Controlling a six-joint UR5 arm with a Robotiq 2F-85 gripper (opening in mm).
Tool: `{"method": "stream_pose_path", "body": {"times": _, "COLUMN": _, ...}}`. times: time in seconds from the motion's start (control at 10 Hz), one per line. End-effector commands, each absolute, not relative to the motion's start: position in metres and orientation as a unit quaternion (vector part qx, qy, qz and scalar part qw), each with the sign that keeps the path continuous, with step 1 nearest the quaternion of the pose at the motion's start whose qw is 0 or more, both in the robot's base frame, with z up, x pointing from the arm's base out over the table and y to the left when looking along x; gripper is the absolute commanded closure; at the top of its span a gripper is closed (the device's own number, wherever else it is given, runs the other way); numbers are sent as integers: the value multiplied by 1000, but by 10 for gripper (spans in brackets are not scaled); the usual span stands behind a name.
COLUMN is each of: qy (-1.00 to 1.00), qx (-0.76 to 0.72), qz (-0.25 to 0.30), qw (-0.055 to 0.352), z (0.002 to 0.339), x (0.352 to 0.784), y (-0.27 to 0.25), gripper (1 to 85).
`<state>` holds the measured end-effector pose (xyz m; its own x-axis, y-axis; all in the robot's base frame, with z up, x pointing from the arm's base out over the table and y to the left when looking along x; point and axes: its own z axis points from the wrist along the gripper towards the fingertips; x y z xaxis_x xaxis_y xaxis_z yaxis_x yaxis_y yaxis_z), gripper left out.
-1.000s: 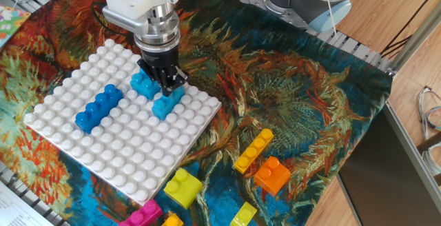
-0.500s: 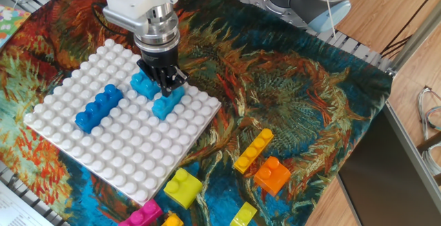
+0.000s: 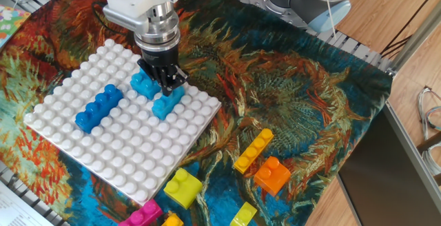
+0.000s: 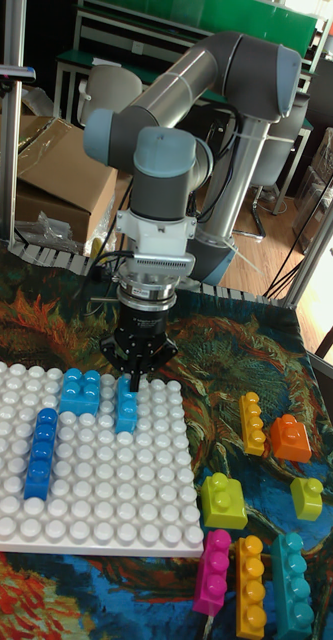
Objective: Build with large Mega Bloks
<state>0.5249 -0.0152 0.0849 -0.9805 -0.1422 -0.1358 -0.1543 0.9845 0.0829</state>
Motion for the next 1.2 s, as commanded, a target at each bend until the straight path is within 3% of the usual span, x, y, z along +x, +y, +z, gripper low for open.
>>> {"method": "stream_pose_path", "body": {"times": 0.0, "qy": 995, "qx": -67, "qz": 51, "qw": 59, "z": 102, "x": 520, "y": -13, "gripper": 843}}
{"method": "stream_pose_path", "body": {"times": 0.2, "qy": 996, "qx": -68, "qz": 38, "qw": 53, "z": 106, "x": 517, "y": -22, "gripper": 833}}
{"method": "stream_pose_path", "body": {"times": 0.3, "qy": 995, "qx": -75, "qz": 39, "qw": 54, "z": 106, "x": 517, "y": -22, "gripper": 737}}
{"method": "stream_pose_path", "body": {"times": 0.4, "qy": 994, "qx": -81, "qz": 39, "qw": 57, "z": 107, "x": 518, "y": -22, "gripper": 587}}
{"method": "stream_pose_path", "body": {"times": 0.5, "qy": 994, "qx": -84, "qz": 40, "qw": 57, "z": 107, "x": 518, "y": -21, "gripper": 517}}
{"method": "stream_pose_path", "body": {"times": 0.6, "qy": 994, "qx": -77, "qz": 48, "qw": 62, "z": 107, "x": 521, "y": -17, "gripper": 487}}
{"method": "stream_pose_path", "body": {"times": 0.9, "qy": 993, "qx": -44, "qz": 73, "qw": 76, "z": 111, "x": 532, "y": 25, "gripper": 283}}
{"method": "stream_pose_path", "body": {"times": 1.1, "qy": 994, "qx": -22, "qz": 58, "qw": 89, "z": 109, "x": 541, "y": 46, "gripper": 223}}
